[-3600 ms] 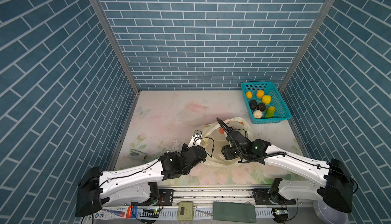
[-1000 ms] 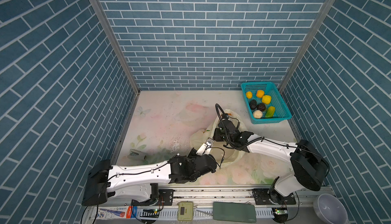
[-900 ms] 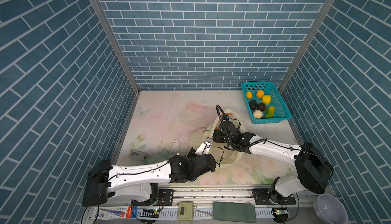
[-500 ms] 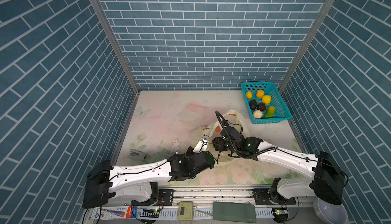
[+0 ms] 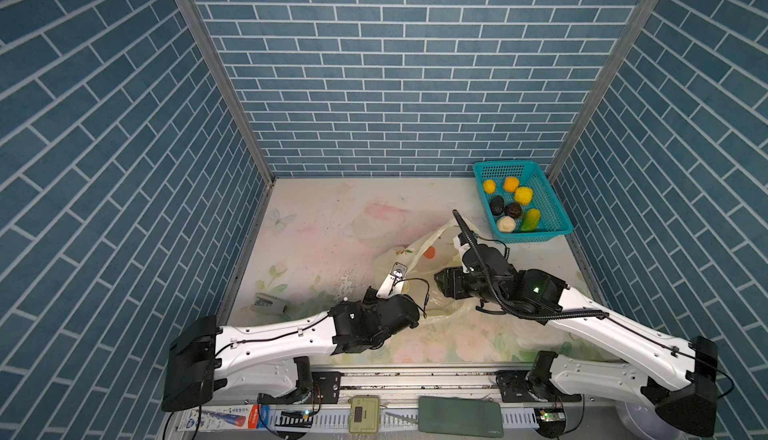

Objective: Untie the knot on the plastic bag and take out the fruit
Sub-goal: 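Lift the lime out and carry it over the teal basket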

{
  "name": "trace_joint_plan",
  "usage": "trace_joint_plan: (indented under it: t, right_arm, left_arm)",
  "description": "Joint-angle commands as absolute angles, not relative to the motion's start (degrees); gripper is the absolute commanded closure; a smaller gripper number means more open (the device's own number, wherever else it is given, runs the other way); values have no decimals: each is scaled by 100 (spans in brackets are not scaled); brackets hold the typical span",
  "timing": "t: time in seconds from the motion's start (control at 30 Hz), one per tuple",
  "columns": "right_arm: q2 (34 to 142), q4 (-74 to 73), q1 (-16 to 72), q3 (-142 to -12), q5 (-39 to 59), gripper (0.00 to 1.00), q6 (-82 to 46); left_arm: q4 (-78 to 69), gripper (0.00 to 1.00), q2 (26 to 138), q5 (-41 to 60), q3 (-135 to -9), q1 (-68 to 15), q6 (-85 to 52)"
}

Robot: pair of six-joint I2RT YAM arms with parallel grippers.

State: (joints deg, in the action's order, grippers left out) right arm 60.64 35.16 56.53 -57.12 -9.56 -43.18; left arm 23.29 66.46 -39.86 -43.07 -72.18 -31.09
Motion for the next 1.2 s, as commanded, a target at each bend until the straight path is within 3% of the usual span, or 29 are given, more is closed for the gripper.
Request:
trace_joint_plan:
  t: [0.0, 0.23, 0.53, 0.87, 1.17]
  right_arm:
    - [5833, 4031, 5306, -6135, -1190, 52, -4209]
    - [5620, 4129, 3791, -6427, -727, 52, -3670]
    - [6357, 3369, 2015, -6672, -111, 51, -2981]
    - [8284, 1731, 585, -7074, 299, 51, -2901]
    - [10200, 1228, -28, -8300, 315, 51, -2844]
  left_arm:
    - [2468, 100, 6520, -4104, -4204, -7165, -3156]
    - [2522, 100, 6427, -4113, -4180, -7155, -3164]
    - [2525, 100, 6386, -4096, -4157, -7157, -3190]
    - [2496, 100, 6382, -3991, -4149, -7156, -3222]
    - [2515, 100, 6286, -3988, -4104, -7155, -3239]
